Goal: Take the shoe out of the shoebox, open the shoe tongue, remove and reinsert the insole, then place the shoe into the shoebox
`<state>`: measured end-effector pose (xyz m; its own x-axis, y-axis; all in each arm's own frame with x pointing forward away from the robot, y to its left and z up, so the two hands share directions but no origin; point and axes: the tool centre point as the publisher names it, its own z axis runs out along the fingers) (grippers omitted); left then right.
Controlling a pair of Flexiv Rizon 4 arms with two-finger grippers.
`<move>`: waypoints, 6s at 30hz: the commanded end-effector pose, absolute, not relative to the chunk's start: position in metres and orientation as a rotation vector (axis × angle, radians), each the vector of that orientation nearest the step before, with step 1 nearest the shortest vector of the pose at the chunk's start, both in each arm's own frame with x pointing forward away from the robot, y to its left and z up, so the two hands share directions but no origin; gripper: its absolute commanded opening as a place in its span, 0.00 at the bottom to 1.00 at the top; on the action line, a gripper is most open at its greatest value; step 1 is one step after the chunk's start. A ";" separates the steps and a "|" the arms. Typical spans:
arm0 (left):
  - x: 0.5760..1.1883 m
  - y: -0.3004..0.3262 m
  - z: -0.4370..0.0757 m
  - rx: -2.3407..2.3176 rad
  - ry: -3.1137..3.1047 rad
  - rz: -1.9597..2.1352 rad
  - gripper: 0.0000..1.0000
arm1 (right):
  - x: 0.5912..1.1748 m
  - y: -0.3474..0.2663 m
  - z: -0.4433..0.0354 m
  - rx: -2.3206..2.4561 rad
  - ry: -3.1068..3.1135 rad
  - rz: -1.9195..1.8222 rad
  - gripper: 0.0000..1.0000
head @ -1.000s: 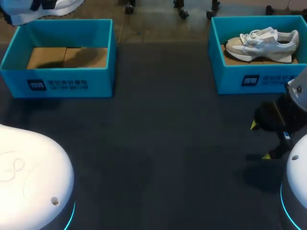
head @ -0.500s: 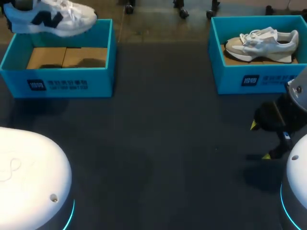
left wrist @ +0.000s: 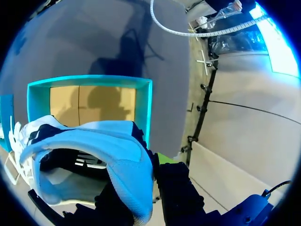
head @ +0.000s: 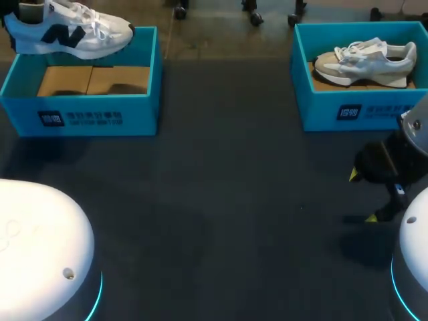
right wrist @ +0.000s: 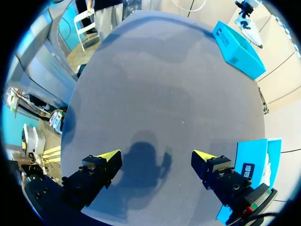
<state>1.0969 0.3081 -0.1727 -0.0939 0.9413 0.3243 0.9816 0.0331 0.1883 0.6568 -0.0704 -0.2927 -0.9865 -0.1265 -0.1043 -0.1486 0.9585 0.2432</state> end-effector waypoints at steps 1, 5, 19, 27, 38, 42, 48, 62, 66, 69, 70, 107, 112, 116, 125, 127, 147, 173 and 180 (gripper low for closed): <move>1.120 0.299 -0.201 -2.004 -2.170 -0.498 0.00 | 0.656 -0.071 -0.293 -0.212 3.019 0.383 1.00; 1.124 0.299 -0.215 -2.037 -2.162 -0.454 0.00 | 0.656 -0.071 -0.293 -0.212 3.019 0.383 1.00; 1.116 0.308 -0.249 -2.073 -2.088 -0.416 0.00 | 0.656 -0.071 -0.293 -0.212 3.019 0.383 1.00; 1.108 0.310 -0.242 -2.142 -2.050 -0.422 0.00 | 0.656 -0.071 -0.293 -0.212 3.019 0.383 1.00; 1.109 0.308 -0.248 -2.111 -2.074 -0.381 0.00 | 0.656 -0.071 -0.293 -0.212 3.019 0.383 1.00; 1.113 0.307 -0.262 -2.023 -2.124 -0.307 0.00 | 0.656 -0.071 -0.293 -0.212 3.019 0.383 1.00; 1.107 0.308 -0.285 -1.980 -2.121 -0.302 0.00 | 0.656 -0.071 -0.293 -0.212 3.019 0.383 1.00; 1.081 0.304 -0.312 -1.967 -2.124 -0.240 0.00 | 0.656 -0.071 -0.293 -0.212 3.019 0.383 1.00; 1.070 0.305 -0.314 -1.976 -2.118 -0.230 0.00 | 0.656 -0.071 -0.293 -0.212 3.019 0.383 1.00; 1.065 0.303 -0.318 -1.978 -2.111 -0.220 0.00 | 0.656 -0.071 -0.293 -0.212 3.019 0.383 1.00; 1.064 0.304 -0.319 -1.977 -2.111 -0.213 0.00 | 0.656 -0.071 -0.293 -0.212 3.019 0.383 1.00; 1.063 0.299 -0.375 -2.060 -2.046 -0.109 0.00 | 0.656 -0.071 -0.293 -0.212 3.019 0.383 1.00; 1.063 0.300 -0.372 -2.077 -2.041 -0.088 0.72 | 0.656 -0.071 -0.293 -0.212 3.019 0.383 1.00; 1.063 0.296 -0.360 -2.097 -2.049 -0.071 1.00 | 0.656 -0.071 -0.293 -0.212 3.019 0.383 1.00; 1.054 0.284 -0.313 -2.175 -2.071 -0.055 1.00 | 0.656 -0.071 -0.293 -0.212 3.019 0.383 1.00; 1.052 0.283 -0.303 -2.178 -2.076 -0.015 1.00 | 0.656 -0.071 -0.293 -0.212 3.019 0.383 1.00; 0.979 0.305 -0.224 -2.193 -2.040 0.030 1.00 | 0.656 -0.071 -0.293 -0.212 3.019 0.383 1.00; 0.953 0.313 -0.214 -2.150 -2.097 0.048 1.00 | 0.787 -0.122 -0.239 0.434 3.201 0.423 1.00; 0.953 0.313 -0.214 -2.150 -2.097 0.048 1.00 | 0.785 -0.124 -0.236 0.527 3.157 0.420 1.00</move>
